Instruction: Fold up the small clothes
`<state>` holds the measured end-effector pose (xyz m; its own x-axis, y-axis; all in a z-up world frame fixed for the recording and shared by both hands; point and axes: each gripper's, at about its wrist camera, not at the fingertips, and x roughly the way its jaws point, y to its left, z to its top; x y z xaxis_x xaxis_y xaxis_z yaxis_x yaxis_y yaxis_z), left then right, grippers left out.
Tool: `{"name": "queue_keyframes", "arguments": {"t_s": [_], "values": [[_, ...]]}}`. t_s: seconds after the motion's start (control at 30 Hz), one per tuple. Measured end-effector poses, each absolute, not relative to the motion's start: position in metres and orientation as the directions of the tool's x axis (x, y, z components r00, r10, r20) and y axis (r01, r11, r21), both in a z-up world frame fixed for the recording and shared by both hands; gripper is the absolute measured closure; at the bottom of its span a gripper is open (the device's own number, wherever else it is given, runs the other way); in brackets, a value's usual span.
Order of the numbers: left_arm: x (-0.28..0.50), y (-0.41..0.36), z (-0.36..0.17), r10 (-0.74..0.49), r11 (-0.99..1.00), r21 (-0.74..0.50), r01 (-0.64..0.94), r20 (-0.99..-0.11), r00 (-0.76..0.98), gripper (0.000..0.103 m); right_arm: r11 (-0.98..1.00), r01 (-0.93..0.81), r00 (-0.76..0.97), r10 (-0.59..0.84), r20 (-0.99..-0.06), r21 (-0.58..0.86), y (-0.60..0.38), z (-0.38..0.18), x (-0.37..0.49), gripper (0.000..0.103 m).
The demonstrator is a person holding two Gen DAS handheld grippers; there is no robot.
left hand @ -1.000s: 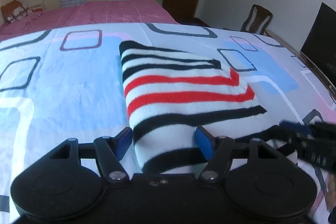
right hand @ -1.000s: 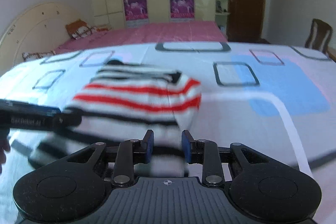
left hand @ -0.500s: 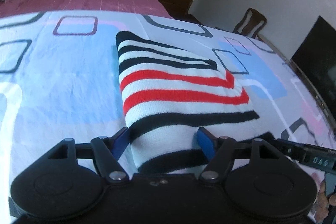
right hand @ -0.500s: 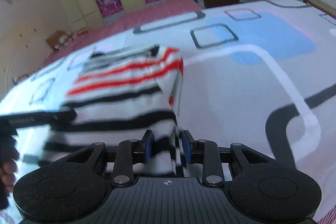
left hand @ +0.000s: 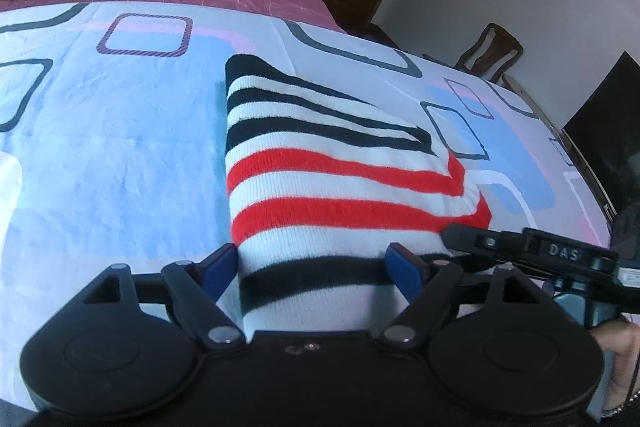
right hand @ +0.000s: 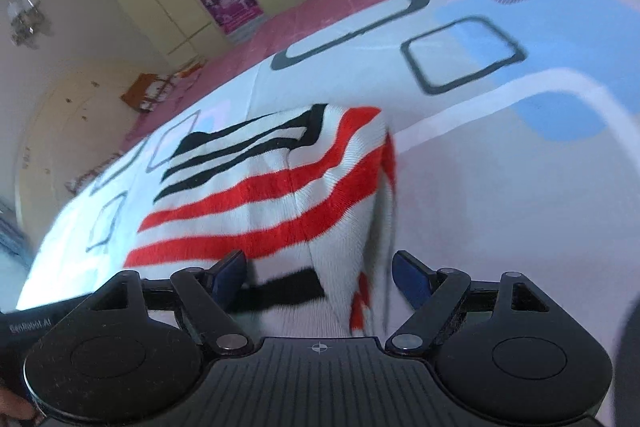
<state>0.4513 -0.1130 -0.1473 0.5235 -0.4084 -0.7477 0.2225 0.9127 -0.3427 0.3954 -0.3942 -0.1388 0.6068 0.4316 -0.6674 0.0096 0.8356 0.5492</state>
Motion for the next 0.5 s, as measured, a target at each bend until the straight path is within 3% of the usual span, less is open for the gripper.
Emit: {"name": "queue_keyframes", "arguments": {"t_s": [0.1, 0.33, 0.43, 0.5], "values": [[0.454, -0.113, -0.151, -0.419, 0.907, -0.365, 0.209, -0.744, 0.520, 0.024, 0.813, -0.001, 0.621, 0.457, -0.637, 0.583, -0.398, -0.145, 0.401, 0.024], [0.452, -0.118, -0.146, -0.404, 0.914, -0.355, 0.197, -0.744, 0.533, 0.032, 0.792, 0.010, 0.591, 0.488, -0.642, 0.611, -0.405, -0.143, 0.400, 0.053], [0.451, -0.121, -0.140, -0.390, 0.920, -0.337, 0.199, -0.740, 0.547, 0.045, 0.788, 0.006, 0.591, 0.494, -0.638, 0.616, -0.405, -0.142, 0.399, 0.065], [0.449, -0.120, -0.135, -0.385, 0.922, -0.333, 0.198, -0.734, 0.560, 0.058, 0.799, -0.002, 0.604, 0.480, -0.636, 0.601, -0.399, -0.136, 0.397, 0.067]]}}
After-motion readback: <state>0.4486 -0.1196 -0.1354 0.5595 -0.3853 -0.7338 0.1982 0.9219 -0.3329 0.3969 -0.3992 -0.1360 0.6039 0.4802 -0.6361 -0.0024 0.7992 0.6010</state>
